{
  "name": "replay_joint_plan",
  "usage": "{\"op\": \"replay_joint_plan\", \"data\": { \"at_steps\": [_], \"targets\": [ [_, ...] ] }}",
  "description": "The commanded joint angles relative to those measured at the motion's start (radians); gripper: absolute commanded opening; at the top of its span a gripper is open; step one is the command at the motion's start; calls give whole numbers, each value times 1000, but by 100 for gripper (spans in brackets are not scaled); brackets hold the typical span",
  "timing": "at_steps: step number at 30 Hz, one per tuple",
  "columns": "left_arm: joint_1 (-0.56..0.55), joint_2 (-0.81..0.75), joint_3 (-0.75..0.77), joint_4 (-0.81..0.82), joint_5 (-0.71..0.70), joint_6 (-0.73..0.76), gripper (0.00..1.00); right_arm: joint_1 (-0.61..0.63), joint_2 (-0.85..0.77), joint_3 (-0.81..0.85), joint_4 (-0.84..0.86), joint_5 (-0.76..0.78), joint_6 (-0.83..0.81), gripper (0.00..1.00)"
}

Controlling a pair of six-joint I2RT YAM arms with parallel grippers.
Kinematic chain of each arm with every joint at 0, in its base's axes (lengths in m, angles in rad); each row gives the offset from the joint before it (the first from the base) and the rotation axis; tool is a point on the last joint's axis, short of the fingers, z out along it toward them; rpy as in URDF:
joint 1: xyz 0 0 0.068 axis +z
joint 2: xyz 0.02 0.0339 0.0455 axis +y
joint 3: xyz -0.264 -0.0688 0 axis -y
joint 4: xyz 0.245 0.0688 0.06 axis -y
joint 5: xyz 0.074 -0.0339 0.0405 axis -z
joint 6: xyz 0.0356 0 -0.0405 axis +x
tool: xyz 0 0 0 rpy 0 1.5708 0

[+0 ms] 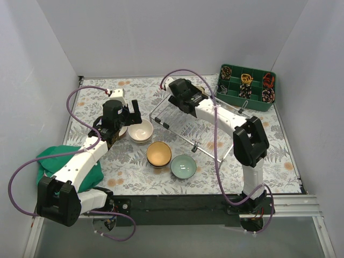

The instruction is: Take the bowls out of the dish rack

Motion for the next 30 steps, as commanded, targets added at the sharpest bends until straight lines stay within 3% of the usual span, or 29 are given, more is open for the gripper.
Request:
{"op": "replay_joint_plan", "data": {
  "at_steps": [1, 11, 21, 27, 30],
  "targets": [
    [7, -39, 1, -4, 14, 7, 98, -6, -138, -33, -30, -104, 175, 26],
    [7, -48, -9, 23, 83, 12, 98, -50, -380, -217, -43, -317, 410, 27],
    [2, -66, -61, 175, 414, -49, 98, -217, -614, -475, 108, -654, 629, 27],
    [-85, 25, -44, 278, 527, -140, 98, -296, -694, -558, 178, -815, 705, 27],
    [-206, 88, -24, 324, 496, -126, 98, -320, -738, -605, 235, -884, 758, 26]
  ]
}}
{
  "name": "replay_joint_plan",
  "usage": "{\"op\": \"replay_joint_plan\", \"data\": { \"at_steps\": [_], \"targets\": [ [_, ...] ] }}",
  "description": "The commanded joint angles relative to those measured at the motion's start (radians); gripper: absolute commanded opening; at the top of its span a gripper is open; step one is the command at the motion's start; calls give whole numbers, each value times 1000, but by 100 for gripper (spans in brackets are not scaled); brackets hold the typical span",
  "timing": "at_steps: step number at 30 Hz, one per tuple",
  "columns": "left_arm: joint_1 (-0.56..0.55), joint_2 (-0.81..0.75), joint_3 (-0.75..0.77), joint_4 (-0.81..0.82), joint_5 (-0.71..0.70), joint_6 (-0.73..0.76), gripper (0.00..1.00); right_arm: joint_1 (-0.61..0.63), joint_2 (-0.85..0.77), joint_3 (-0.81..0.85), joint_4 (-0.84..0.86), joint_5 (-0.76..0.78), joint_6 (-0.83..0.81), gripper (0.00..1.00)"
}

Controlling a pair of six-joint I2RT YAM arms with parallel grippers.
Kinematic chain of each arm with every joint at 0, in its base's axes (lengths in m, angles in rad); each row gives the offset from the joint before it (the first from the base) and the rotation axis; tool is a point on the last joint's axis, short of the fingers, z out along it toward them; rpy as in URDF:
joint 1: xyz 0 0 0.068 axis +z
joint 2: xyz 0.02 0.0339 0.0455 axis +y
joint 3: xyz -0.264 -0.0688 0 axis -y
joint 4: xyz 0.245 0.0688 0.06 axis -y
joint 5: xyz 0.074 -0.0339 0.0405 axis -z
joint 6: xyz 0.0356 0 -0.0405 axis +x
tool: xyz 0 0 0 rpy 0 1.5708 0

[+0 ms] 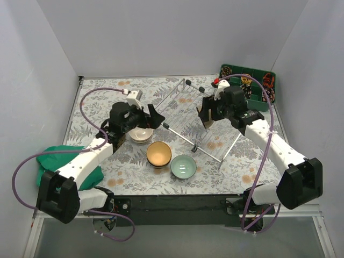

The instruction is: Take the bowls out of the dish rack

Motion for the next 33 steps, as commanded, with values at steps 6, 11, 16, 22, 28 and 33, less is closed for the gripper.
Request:
{"op": "replay_joint_plan", "data": {
  "at_steps": [6, 11, 16, 22, 28, 33],
  "targets": [
    [-184, 169, 50, 244, 20, -71, 98, -56, -153, -89, 272, -246, 168, 26],
    [-201, 266, 62, 370, 26, -91, 98, -67, -185, -127, 351, -324, 254, 27],
    [-212, 327, 73, 444, 29, -98, 98, -74, -199, -160, 423, -376, 328, 26],
    [-213, 380, 78, 513, 28, -128, 98, -77, -206, -207, 511, -454, 429, 27],
    [-216, 415, 82, 562, 45, -181, 84, -79, -212, -250, 582, -500, 481, 27],
    [-218, 403, 62, 590, 49, -218, 50, -80, -223, -273, 603, -505, 492, 27]
  ]
}}
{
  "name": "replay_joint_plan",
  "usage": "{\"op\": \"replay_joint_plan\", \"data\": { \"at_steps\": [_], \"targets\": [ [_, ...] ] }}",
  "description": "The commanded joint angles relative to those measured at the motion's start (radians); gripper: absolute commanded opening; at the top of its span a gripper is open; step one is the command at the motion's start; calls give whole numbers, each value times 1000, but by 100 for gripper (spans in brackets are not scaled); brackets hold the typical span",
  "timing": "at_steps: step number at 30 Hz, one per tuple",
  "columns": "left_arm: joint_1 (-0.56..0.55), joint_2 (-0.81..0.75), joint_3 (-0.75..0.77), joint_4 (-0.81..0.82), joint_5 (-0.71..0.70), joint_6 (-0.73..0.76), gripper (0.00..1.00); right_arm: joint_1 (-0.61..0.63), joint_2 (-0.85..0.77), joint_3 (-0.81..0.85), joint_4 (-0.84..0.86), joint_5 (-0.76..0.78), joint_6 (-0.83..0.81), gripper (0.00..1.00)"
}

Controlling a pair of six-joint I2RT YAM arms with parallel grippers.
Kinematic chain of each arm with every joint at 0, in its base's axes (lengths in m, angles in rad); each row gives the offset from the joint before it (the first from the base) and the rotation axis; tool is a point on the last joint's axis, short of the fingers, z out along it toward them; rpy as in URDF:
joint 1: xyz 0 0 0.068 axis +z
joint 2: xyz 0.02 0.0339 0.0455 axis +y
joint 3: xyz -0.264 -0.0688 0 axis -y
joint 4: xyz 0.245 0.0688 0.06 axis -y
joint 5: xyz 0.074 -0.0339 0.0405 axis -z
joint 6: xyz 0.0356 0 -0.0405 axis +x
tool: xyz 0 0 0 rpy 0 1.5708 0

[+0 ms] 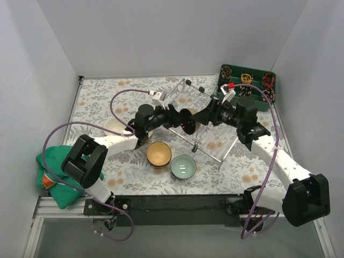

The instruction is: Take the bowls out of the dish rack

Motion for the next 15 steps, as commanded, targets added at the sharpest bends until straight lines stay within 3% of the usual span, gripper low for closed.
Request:
{"op": "replay_joint_plan", "data": {
  "at_steps": [1, 4, 9, 13, 15],
  "targets": [
    [-8, -22, 15, 57, 11, -35, 37, -6, -55, -6, 157, -45, 41, 27],
    [-10, -42, 9, 45, 2, -38, 19, -6, -62, -15, 164, -48, 44, 28],
    [-11, -94, -9, 22, -26, -29, 1, -8, -78, -31, 166, -57, 44, 37],
    [-11, -153, -20, -64, -81, -2, 0, -9, -99, -46, 164, -62, 28, 69],
    [-11, -182, -20, -115, -125, 18, 0, -9, -117, -60, 160, -69, 12, 75]
  ]
}}
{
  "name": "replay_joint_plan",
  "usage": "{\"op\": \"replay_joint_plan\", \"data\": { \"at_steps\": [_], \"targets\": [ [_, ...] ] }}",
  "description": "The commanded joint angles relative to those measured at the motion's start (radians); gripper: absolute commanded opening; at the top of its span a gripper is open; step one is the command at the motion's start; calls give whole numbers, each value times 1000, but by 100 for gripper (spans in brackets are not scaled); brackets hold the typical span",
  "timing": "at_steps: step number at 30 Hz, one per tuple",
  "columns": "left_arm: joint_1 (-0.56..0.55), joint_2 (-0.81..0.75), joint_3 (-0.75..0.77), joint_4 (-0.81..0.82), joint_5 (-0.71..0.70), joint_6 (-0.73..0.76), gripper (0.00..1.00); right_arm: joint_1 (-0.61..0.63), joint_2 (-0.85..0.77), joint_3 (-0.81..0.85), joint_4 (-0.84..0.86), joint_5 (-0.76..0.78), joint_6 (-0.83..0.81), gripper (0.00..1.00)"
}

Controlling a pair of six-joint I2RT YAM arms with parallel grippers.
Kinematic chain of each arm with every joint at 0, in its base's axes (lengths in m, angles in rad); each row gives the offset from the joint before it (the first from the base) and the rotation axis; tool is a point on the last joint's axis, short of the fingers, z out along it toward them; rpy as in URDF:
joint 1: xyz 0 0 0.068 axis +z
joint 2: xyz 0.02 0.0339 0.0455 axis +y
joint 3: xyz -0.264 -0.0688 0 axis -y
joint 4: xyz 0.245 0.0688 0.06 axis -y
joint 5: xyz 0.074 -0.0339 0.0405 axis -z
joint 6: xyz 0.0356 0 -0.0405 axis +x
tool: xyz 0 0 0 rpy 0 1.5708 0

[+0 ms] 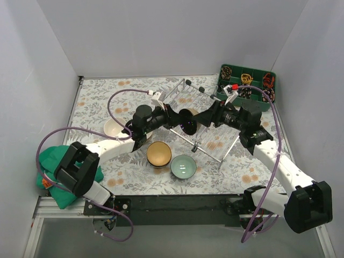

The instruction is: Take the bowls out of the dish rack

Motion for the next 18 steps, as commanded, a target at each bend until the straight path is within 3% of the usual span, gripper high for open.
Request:
{"op": "replay_joint_plan", "data": {
  "at_steps": [1, 7, 18],
  "targets": [
    [8, -143, -7, -158, -147, 53, 0, 1, -67, -19, 82, -38, -36, 80],
    [8, -271, 71, -542, -310, 91, 0, 1, -115, -36, -11, -8, -116, 91],
    [21, -352, 271, -1235, -535, 35, 0, 1, -191, -28, -212, 153, -322, 94]
  ]
}}
